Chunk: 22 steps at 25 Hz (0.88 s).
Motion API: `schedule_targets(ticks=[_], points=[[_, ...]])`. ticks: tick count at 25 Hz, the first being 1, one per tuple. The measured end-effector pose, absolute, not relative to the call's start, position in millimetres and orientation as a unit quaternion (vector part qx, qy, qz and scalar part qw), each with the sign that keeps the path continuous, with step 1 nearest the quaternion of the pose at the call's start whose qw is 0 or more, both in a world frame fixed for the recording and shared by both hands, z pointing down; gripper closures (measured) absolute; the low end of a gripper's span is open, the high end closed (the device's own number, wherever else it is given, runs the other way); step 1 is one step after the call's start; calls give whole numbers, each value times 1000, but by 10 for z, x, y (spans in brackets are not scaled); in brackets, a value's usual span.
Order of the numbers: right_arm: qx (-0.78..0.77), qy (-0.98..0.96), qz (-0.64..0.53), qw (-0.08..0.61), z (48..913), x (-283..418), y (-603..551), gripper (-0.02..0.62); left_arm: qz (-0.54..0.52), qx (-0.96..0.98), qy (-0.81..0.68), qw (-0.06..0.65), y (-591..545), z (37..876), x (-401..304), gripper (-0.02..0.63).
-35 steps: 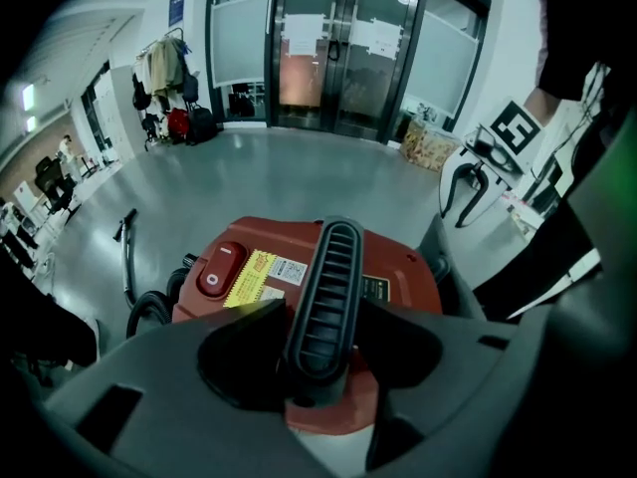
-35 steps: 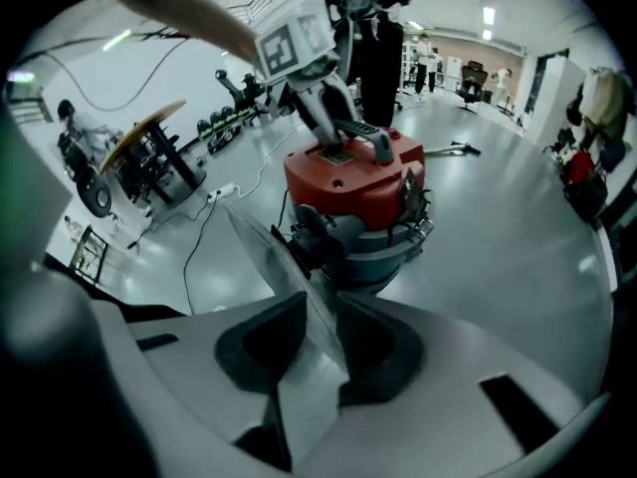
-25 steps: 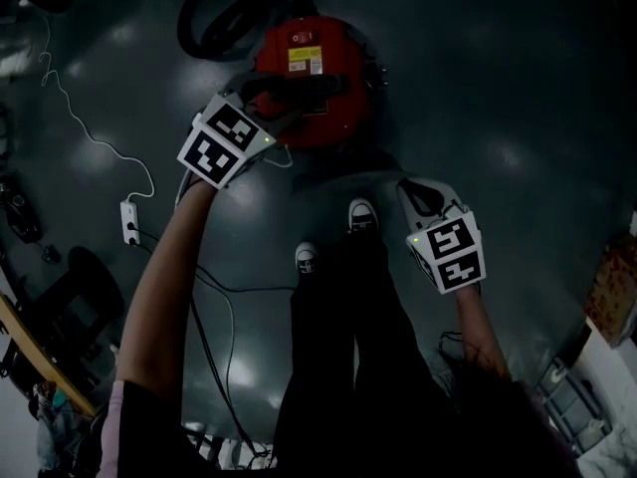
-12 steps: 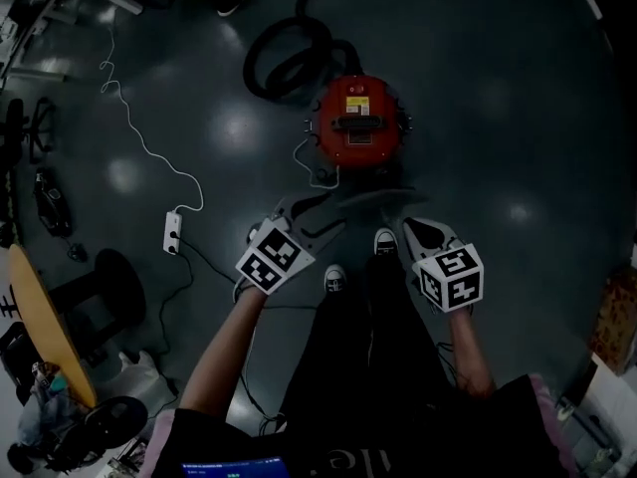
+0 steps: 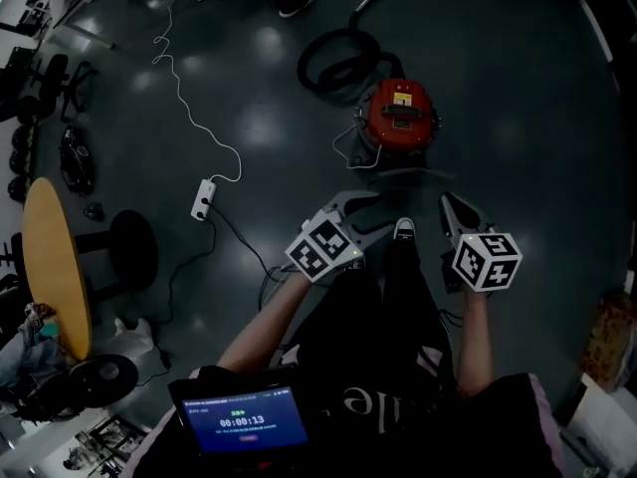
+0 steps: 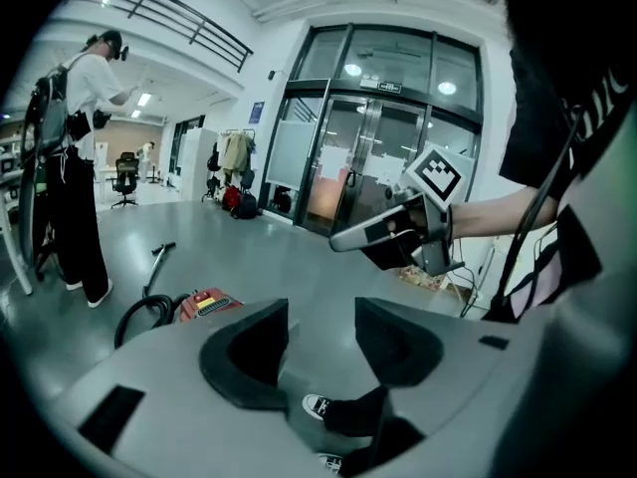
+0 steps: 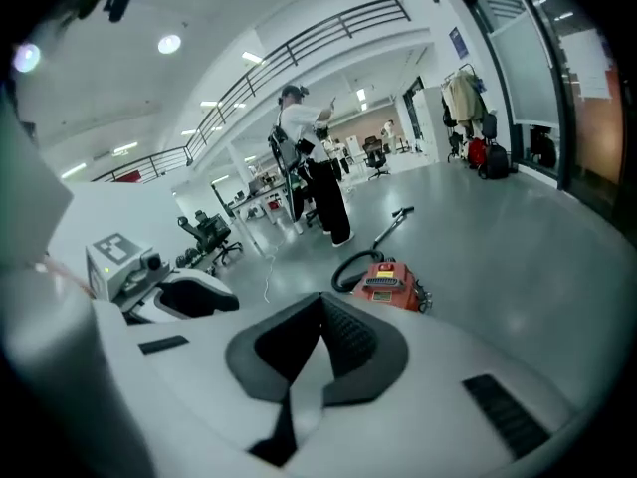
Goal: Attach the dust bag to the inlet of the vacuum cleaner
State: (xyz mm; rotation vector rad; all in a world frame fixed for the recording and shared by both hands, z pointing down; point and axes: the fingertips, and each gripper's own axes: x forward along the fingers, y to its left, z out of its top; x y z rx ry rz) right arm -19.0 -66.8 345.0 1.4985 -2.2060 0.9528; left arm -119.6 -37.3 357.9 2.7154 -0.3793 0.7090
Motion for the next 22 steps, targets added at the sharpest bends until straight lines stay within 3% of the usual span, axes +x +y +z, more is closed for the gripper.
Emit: schedule_targets(ticks=[13,22], points=[[496,-811,311,-13,2301,-440,196,574,202,947,-207,143,313,2902,-1586,397],[432,-842,323,-30,1974,-146,989,574,162,932,-285,155,1103,2536,-1260,397]])
